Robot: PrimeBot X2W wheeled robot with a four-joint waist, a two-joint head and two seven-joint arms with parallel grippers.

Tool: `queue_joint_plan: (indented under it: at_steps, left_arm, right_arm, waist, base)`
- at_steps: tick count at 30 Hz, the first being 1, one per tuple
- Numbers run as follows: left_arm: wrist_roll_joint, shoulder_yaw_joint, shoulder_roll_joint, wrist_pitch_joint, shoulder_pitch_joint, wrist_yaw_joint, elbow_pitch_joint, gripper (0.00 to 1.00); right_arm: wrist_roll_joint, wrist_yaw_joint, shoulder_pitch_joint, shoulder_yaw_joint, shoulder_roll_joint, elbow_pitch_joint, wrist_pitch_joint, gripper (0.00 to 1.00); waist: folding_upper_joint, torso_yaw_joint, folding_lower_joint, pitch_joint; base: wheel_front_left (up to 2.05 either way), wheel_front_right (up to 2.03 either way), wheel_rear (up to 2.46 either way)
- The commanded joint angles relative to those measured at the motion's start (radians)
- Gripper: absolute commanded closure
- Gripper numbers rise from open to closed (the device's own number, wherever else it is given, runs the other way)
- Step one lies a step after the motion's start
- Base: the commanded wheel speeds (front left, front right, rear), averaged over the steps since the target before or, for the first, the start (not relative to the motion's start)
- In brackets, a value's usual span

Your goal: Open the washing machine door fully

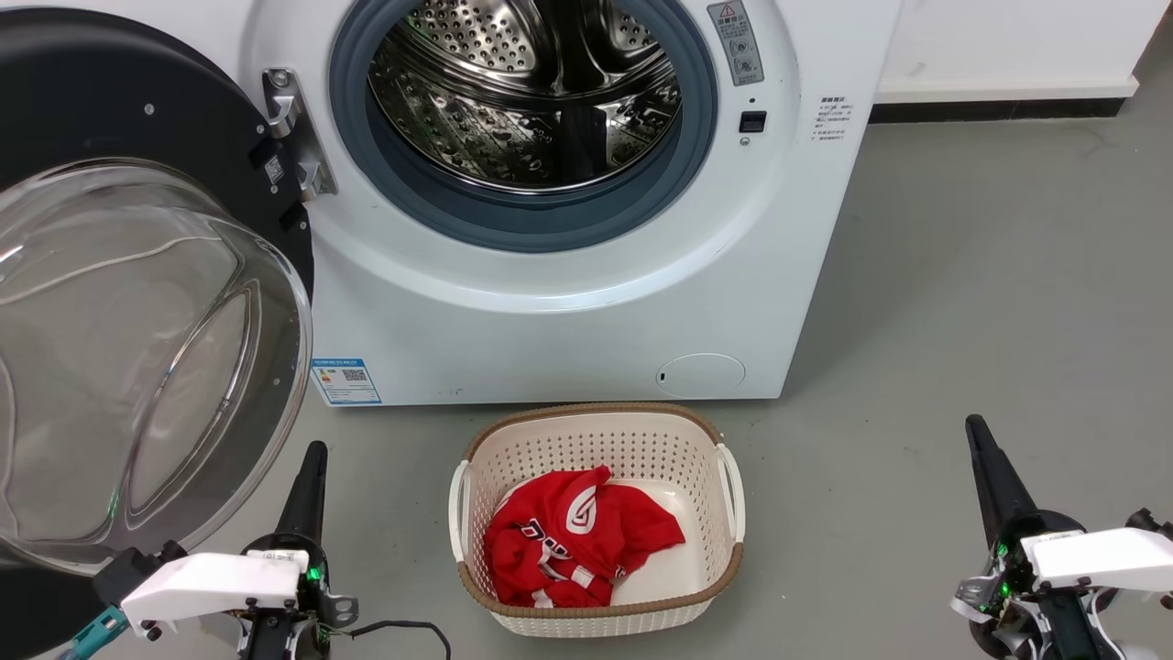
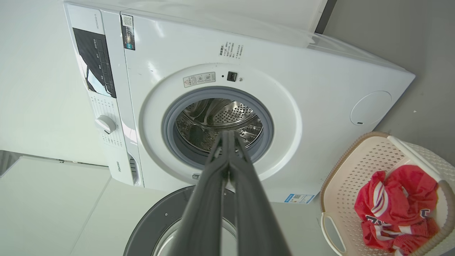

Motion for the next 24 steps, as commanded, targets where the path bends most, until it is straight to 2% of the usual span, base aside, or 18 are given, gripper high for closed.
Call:
queue_joint_plan:
  at_steps: [1, 24]
  left_arm:
    - [-0.02, 0.002, 0.003, 0.007, -0.016, -0.006, 0.0, 1.0]
    - [-0.197, 0.003, 0.003, 0.05, -0.027, -0.009, 0.024, 1.0]
  right_arm:
    - [0.02, 0.0, -0.016, -0.004, -0.003, 0.001, 0.006, 1.0]
    - [0.188, 0.0, -0.029, -0.02, 0.003, 0.027, 0.045, 1.0]
  waist:
    - [0.0, 0.0, 0.0, -0.001]
    - [0.0, 0.004, 0.0, -0.011]
  base:
    - [0.0, 0.0, 0.0]
    - [0.0, 0.0, 0.0]
